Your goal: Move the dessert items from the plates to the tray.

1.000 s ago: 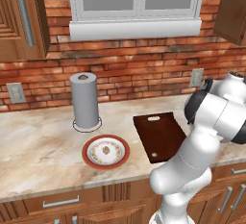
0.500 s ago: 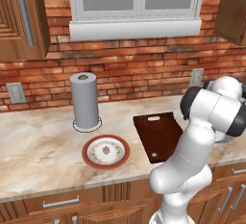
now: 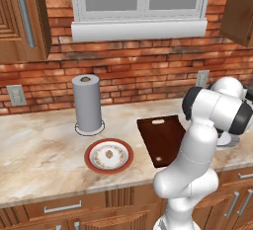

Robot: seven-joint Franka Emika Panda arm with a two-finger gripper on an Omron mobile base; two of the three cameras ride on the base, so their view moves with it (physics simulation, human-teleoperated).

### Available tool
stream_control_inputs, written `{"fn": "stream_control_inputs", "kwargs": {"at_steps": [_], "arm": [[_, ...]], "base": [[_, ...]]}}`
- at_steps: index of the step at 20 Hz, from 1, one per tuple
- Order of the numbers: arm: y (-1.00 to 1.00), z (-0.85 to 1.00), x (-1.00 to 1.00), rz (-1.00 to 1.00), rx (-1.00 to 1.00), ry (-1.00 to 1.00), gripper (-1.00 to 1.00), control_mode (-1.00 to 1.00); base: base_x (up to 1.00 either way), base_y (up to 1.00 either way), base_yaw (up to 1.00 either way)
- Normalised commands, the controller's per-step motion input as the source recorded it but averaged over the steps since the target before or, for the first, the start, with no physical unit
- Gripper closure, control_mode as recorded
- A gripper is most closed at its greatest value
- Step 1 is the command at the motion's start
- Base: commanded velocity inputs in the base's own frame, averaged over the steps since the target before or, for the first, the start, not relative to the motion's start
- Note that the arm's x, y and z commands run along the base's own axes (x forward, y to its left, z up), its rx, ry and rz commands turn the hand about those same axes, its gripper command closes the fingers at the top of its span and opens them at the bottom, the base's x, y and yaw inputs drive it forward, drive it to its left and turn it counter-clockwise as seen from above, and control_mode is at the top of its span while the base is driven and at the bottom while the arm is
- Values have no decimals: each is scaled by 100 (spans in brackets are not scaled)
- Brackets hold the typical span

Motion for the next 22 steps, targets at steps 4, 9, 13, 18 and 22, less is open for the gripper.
{"fn": "stream_control_inputs", "kwargs": {"at_steps": [4,9,13,18,22], "arm": [[0,-20,0,0,0,0,-100,-100],[0,-21,0,0,0,0,-100,-100],[0,-28,0,0,-1,0,-100,-100],[0,-15,0,0,-1,0,-100,-100],[0,-14,-1,0,-2,0,-100,-100]], "base": [[0,0,0],[0,0,0],[0,0,0],[0,0,0],[0,0,0]]}}
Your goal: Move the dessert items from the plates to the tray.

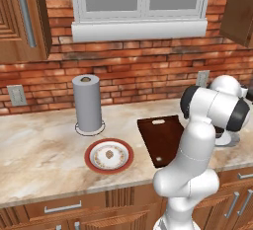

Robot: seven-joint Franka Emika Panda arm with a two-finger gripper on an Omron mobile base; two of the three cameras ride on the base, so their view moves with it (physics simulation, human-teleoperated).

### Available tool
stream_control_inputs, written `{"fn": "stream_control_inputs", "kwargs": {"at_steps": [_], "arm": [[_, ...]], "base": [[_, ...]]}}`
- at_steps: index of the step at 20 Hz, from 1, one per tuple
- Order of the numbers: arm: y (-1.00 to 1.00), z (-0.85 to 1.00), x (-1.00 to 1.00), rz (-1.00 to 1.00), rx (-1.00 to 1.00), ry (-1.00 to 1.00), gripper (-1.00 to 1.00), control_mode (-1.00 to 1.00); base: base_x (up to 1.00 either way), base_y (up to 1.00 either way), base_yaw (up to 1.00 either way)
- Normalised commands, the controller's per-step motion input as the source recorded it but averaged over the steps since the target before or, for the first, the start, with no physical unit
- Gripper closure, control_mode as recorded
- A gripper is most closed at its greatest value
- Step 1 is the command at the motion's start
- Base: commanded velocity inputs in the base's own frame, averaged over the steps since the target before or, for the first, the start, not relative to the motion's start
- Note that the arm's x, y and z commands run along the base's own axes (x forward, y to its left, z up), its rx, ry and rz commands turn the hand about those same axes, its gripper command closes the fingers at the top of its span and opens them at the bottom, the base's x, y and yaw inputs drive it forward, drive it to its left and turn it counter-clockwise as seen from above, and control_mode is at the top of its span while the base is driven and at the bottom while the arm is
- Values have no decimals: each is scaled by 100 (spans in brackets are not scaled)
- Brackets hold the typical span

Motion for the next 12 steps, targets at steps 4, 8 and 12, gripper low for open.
{"fn": "stream_control_inputs", "kwargs": {"at_steps": [4,8,12], "arm": [[19,-6,-9,2,-1,0,-100,-100],[36,-2,-17,9,0,0,-100,-100],[36,-7,-19,10,0,0,-100,-100]], "base": [[0,0,0],[0,0,0],[0,0,0]]}}
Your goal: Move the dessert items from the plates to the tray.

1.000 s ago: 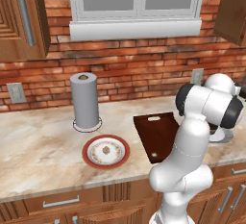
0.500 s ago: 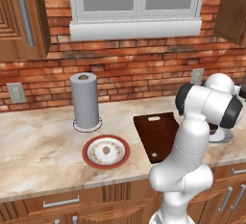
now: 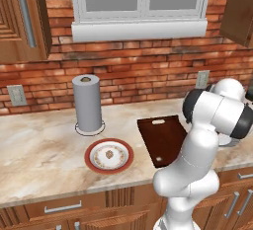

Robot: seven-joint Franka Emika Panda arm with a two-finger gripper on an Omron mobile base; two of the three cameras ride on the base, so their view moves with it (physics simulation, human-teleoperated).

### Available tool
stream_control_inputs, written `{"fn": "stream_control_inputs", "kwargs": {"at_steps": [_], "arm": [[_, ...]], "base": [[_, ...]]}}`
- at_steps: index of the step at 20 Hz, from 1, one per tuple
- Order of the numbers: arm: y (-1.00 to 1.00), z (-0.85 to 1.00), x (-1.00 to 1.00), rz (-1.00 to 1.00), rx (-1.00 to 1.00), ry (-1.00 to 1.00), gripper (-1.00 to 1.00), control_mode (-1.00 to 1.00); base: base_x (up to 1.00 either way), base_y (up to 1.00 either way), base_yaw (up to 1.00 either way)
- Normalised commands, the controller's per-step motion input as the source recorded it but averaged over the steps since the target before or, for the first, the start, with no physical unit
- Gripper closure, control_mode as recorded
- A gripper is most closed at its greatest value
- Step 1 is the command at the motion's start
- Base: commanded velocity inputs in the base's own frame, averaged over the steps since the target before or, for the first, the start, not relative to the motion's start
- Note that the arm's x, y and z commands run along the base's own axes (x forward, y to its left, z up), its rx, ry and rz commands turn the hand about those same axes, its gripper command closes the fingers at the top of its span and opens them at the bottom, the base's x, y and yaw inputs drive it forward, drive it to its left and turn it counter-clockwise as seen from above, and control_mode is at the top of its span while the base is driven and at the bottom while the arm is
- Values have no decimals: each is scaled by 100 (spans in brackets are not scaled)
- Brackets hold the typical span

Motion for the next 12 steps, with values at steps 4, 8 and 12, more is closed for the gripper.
{"fn": "stream_control_inputs", "kwargs": {"at_steps": [4,8,12], "arm": [[20,-16,-9,7,-1,0,-100,-100],[7,-24,-3,5,-4,0,-100,-100],[3,-2,0,2,0,0,-100,-100]], "base": [[0,0,0],[0,0,0],[0,0,0]]}}
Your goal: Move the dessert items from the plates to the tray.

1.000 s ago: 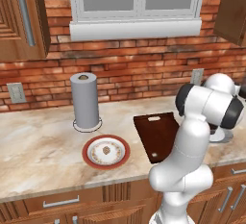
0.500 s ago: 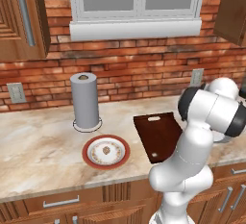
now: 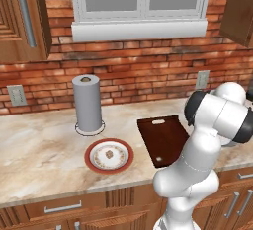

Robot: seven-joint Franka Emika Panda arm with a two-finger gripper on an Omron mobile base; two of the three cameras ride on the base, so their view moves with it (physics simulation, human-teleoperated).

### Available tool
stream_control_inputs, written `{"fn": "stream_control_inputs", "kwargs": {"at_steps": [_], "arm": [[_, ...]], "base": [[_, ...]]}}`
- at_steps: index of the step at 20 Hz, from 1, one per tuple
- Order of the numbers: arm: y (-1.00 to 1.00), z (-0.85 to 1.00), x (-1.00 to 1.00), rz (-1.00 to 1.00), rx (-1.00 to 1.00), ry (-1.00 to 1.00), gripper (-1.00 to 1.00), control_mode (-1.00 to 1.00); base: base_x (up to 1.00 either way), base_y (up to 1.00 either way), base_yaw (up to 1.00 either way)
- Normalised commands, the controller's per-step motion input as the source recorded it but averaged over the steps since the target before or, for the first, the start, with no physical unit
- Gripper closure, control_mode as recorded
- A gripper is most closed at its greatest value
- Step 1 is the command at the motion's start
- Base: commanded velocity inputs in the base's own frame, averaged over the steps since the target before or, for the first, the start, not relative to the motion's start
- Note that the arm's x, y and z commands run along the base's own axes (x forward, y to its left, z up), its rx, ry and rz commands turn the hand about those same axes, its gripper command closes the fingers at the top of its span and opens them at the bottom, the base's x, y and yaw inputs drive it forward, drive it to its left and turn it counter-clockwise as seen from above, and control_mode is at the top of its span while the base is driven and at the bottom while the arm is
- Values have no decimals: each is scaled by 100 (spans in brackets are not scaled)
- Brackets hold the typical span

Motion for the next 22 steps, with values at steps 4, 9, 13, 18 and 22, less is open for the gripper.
{"fn": "stream_control_inputs", "kwargs": {"at_steps": [4,9,13,18,22], "arm": [[0,0,0,0,0,0,100,-100],[0,0,0,0,0,0,100,-100],[0,28,-18,1,0,-8,100,-100],[5,58,-30,2,0,-22,100,-100],[35,50,-40,4,0,-21,100,-100]], "base": [[0,0,0],[0,0,0],[0,0,0],[0,0,0],[0,0,0]]}}
